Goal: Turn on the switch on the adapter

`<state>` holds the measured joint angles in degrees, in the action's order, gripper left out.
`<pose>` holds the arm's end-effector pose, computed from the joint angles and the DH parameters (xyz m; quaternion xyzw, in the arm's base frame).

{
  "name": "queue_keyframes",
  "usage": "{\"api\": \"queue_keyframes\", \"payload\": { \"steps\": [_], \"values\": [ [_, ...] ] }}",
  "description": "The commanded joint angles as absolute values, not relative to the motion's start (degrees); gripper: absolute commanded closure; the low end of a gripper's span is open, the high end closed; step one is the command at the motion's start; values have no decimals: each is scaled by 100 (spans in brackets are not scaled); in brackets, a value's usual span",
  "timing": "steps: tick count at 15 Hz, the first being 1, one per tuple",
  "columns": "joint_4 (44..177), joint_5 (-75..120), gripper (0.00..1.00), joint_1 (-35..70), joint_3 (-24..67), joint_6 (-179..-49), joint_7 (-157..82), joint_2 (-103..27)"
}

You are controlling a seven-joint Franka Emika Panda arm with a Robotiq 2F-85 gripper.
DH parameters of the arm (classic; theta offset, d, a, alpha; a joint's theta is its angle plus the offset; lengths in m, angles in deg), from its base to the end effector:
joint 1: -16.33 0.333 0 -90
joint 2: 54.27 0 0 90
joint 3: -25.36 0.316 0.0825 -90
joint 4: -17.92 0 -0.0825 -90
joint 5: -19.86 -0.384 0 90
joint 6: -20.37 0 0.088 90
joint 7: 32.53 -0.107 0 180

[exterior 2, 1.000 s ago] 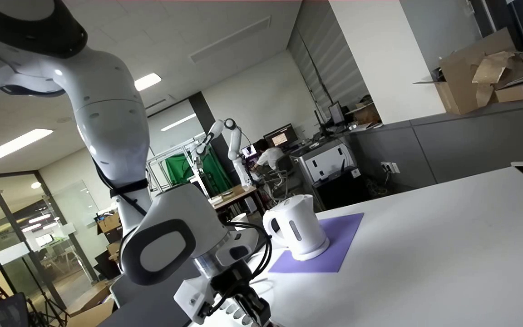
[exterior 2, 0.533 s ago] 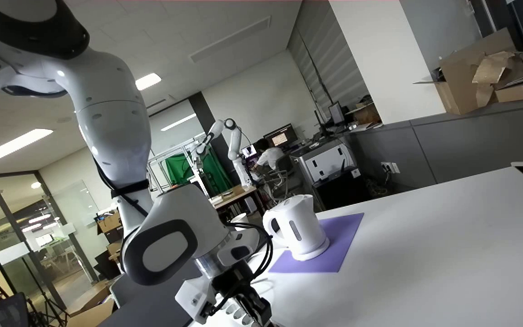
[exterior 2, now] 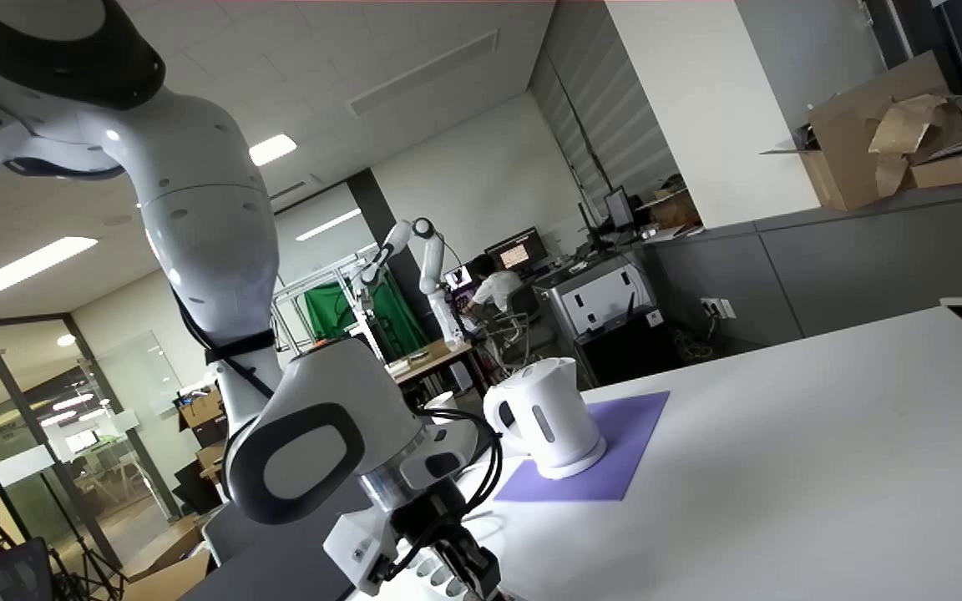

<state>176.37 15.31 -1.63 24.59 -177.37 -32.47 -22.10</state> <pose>0.3269 -0.1218 0.0688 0.9780 -0.1985 0.0592 0.0232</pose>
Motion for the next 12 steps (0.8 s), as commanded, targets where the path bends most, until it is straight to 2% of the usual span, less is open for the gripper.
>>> {"api": "queue_keyframes", "payload": {
  "steps": [1,8,12],
  "values": [
    [17086,1679,100,-212,2417,-17270,-3518,-1743],
    [16174,1455,100,-719,2737,-15023,-3171,-1833],
    [15784,1085,100,-734,2710,-14267,-2897,-1741]
  ]
}}
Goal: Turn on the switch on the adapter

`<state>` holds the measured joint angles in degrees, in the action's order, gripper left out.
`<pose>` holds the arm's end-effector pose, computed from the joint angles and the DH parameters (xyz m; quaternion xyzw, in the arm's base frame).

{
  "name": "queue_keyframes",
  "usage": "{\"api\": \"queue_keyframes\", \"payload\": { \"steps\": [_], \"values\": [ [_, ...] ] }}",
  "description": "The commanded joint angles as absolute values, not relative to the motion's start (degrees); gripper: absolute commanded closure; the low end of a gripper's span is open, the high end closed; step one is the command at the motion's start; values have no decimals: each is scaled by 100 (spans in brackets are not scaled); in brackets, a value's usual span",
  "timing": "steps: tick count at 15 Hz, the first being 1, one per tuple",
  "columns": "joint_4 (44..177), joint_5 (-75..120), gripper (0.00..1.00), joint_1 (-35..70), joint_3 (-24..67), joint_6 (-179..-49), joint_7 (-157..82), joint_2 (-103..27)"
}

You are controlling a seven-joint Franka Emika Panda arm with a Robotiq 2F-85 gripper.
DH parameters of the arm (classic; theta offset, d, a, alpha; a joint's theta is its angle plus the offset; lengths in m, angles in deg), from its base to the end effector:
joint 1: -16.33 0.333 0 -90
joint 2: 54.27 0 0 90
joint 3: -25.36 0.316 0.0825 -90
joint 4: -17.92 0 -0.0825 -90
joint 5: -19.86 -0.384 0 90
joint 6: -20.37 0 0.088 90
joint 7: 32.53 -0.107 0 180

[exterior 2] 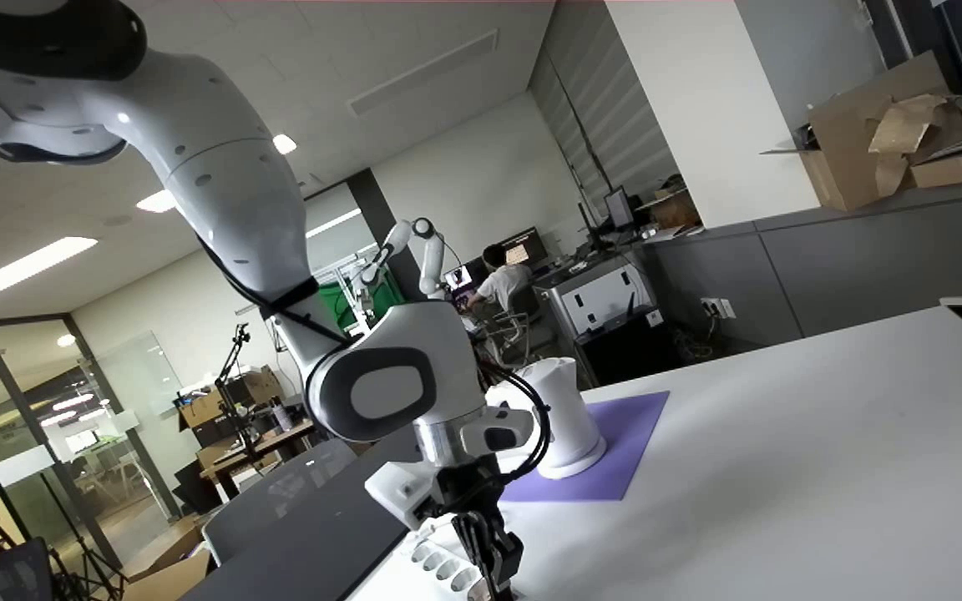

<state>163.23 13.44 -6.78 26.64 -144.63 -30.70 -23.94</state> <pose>0.3776 -0.1563 0.0660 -0.9691 0.2279 0.0877 0.0339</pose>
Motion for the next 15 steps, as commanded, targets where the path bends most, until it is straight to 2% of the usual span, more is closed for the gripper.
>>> {"api": "queue_keyframes", "payload": {
  "steps": [1,5,15],
  "values": [
    [15764,994,100,-735,2712,-14176,-2817,-1755],
    [15965,713,100,-763,2733,-14095,-2503,-2071],
    [17499,751,100,-915,2802,-15024,-2057,-3594]
  ]
}}
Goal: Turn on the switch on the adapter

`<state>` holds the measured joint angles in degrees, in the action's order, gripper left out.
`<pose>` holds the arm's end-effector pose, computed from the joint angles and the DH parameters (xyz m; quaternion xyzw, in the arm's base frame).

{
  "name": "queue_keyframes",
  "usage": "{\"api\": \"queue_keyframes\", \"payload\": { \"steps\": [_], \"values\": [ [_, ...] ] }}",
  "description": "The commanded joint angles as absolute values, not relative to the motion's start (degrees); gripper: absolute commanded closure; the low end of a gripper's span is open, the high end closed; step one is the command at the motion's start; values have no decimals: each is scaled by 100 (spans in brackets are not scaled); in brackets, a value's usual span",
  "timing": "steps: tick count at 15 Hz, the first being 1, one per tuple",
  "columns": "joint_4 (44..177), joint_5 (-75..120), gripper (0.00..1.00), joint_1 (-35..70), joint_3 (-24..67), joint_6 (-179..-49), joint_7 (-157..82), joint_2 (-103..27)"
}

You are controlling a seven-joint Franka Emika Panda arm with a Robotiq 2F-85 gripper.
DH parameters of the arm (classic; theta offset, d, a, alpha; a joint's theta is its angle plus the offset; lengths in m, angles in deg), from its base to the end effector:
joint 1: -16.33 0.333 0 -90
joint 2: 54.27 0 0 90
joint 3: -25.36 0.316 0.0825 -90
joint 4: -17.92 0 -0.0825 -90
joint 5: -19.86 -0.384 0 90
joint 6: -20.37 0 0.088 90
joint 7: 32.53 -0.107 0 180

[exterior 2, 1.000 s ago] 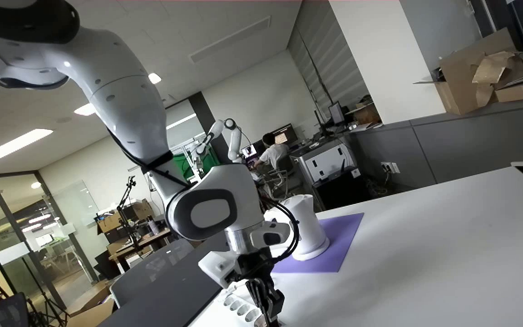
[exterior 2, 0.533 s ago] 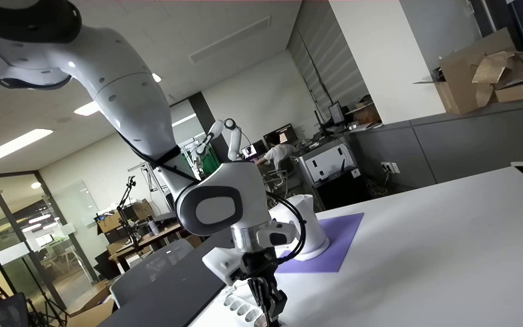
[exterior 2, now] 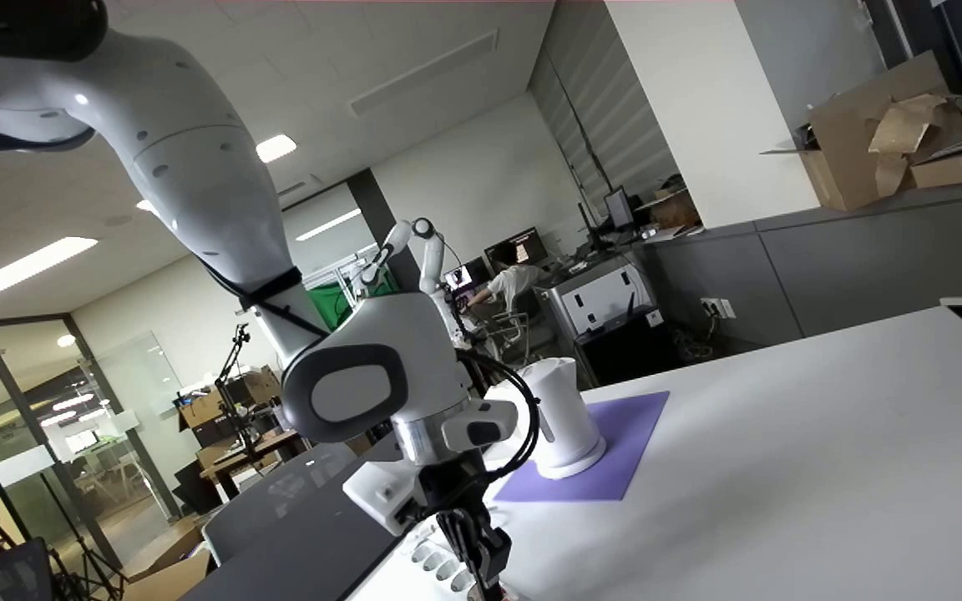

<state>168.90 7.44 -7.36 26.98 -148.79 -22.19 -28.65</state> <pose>0.3550 -0.1572 0.0861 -0.9755 0.2091 0.0570 0.0369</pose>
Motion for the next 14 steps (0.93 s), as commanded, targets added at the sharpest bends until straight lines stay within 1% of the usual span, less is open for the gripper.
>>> {"api": "queue_keyframes", "payload": {
  "steps": [1,5,6,7,8,10,11,13,14],
  "values": [
    [17637,750,100,-944,2818,-15063,-2013,-3761],
    [18051,688,100,-1067,2863,-15104,-1785,-4321],
    [17736,691,100,-979,2741,-15021,-1732,-4120],
    [17784,702,90,-963,2709,-15069,-1755,-4195],
    [17768,702,74,-956,2694,-15092,-1748,-4218],
    [17727,652,61,-986,2709,-15158,-1698,-4209],
    [17716,433,53,-1161,2913,-15295,-1535,-4204],
    [17703,-213,40,-1603,3477,-15538,-1145,-4245],
    [17697,-679,32,-1959,3934,-15665,-873,-4281]
  ]
}}
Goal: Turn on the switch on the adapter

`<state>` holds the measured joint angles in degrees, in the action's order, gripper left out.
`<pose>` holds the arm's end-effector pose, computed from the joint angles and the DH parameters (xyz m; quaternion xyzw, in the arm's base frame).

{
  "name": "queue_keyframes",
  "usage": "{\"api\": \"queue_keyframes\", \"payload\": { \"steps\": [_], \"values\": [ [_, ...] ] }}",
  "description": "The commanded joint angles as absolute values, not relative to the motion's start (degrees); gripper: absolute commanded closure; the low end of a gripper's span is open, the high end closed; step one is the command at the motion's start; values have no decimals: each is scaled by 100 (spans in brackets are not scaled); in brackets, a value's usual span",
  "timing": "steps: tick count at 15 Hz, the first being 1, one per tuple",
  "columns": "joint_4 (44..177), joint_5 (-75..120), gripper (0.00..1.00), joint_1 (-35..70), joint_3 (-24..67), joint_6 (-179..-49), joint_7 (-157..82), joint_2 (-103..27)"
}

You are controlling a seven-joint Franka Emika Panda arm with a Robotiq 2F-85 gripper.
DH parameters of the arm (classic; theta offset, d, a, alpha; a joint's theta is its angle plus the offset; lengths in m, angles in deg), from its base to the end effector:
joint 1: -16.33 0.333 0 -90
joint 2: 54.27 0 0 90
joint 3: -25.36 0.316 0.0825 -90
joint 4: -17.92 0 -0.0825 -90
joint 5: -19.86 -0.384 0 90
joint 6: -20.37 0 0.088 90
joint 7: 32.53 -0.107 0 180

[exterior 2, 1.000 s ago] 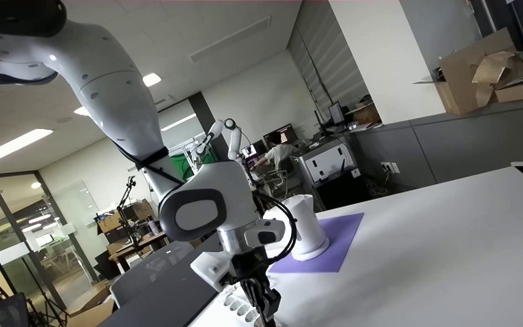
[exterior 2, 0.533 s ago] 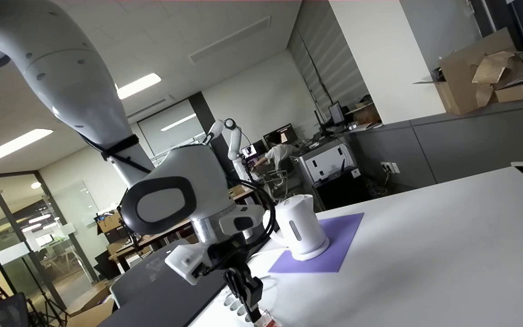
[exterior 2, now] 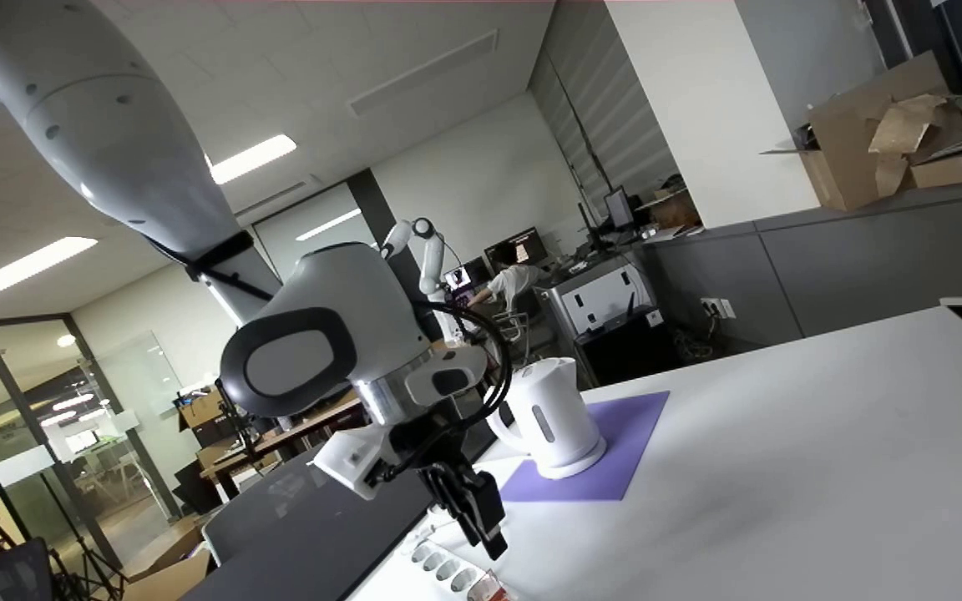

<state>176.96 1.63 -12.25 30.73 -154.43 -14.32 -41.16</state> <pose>0.3365 -0.1676 0.1495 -0.9788 0.2017 -0.0304 0.0190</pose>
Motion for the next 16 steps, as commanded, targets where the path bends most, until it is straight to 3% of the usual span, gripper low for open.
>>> {"api": "queue_keyframes", "payload": {
  "steps": [1,5,9,16],
  "values": [
    [17690,-1106,27,-2293,4372,-15755,-628,-4319],
    [17704,-2523,1,-3547,5983,-15965,349,-4412],
    [17674,-3393,0,-4082,6632,-16070,1193,-4327],
    [17690,-3975,0,-3973,6561,-16368,1897,-4155]
  ]
}}
